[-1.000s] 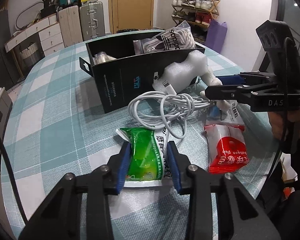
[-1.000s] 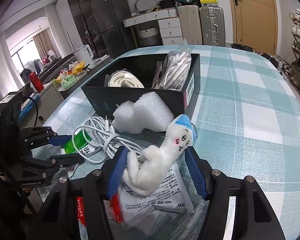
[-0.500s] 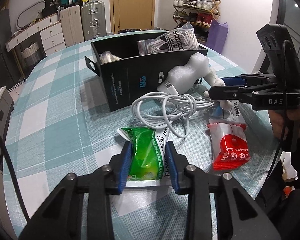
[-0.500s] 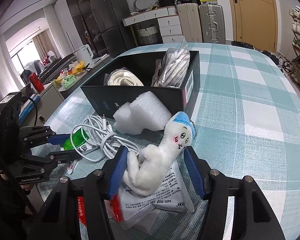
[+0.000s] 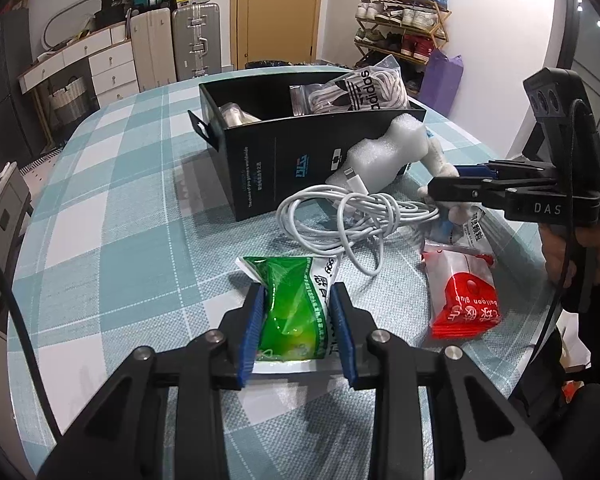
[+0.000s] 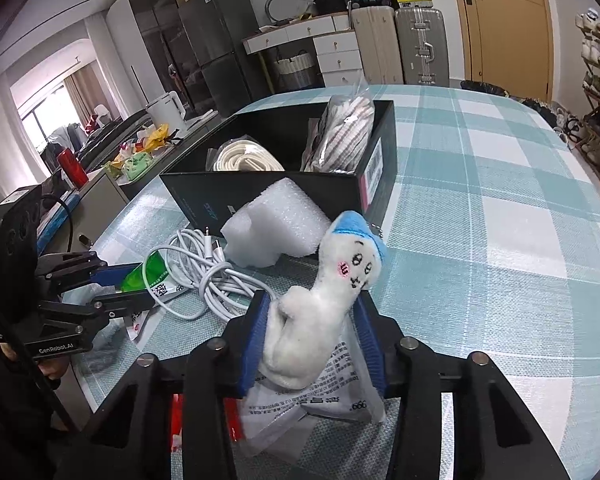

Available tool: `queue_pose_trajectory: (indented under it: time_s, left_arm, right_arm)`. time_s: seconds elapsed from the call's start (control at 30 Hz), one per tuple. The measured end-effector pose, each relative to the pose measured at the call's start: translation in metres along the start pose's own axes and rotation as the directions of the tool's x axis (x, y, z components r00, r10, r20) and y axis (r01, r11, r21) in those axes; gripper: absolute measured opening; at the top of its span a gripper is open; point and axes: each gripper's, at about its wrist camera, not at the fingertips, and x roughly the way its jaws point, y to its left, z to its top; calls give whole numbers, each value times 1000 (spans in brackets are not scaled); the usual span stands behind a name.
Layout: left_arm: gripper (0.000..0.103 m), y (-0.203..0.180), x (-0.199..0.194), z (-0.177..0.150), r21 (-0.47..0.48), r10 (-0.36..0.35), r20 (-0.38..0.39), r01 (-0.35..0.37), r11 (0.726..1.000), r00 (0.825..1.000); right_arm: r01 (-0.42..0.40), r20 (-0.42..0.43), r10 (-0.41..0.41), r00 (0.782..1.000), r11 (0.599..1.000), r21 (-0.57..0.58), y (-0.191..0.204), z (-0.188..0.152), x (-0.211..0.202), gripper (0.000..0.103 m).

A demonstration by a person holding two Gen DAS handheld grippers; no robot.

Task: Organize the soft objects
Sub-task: 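Grasp the green sachet with the left gripper while the right grasps the white plush doll, then carry the green sachet and plush doll over the black box and release them inside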

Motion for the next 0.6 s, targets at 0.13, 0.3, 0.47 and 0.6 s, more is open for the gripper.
queue_pose_trajectory:
  time_s: [0.13,0.3,0.47,0.6]
  left_arm:
    - [32,2,-5,-2,-11,7,7,-7,1000,1000]
    - [32,6,-12,-3,-36,13,27,-12,999,1000]
    - [32,9,-23,-1,-54,13,62,-10,998,998]
    - [32,11,-33,3,-63,15,95,-9,998,995]
  right_arm:
    - [11,17,-11,1000,1000,-2,0,-3,-8,37]
    - [26,49,-25,998,1000,-8,-2,-4,-20,37]
    - [35,83,-33,996,999,-21,0,-5,-32,37]
    - [33,116,-29,993,999,-31,3,-3,-41,37]
